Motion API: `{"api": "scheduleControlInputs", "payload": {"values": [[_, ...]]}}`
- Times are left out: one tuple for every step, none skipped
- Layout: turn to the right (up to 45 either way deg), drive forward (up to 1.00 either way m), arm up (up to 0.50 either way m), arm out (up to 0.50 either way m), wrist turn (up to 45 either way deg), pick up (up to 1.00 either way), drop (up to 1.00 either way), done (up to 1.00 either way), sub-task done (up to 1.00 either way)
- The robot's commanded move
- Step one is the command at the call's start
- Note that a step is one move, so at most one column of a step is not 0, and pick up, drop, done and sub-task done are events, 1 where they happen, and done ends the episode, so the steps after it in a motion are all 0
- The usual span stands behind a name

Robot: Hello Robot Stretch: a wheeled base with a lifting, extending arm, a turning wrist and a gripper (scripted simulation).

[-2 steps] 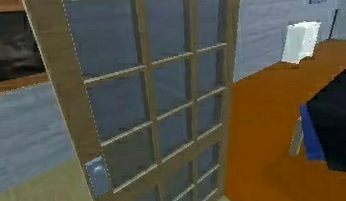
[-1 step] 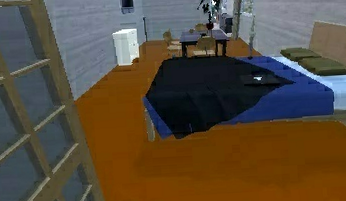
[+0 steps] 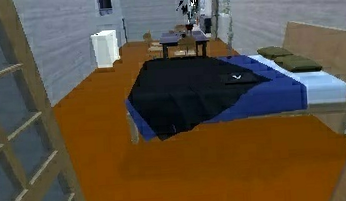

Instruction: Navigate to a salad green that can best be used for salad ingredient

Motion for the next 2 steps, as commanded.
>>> {"api": "scheduleControlInputs", "payload": {"values": [[0.0, 0.15, 0.00, 0.00, 0.0, 0.00, 0.00, 0.00, 0.00], [-45.0, 0.00, 0.00, 0.00, 0.0, 0.00, 0.00, 0.00, 0.00]]}}
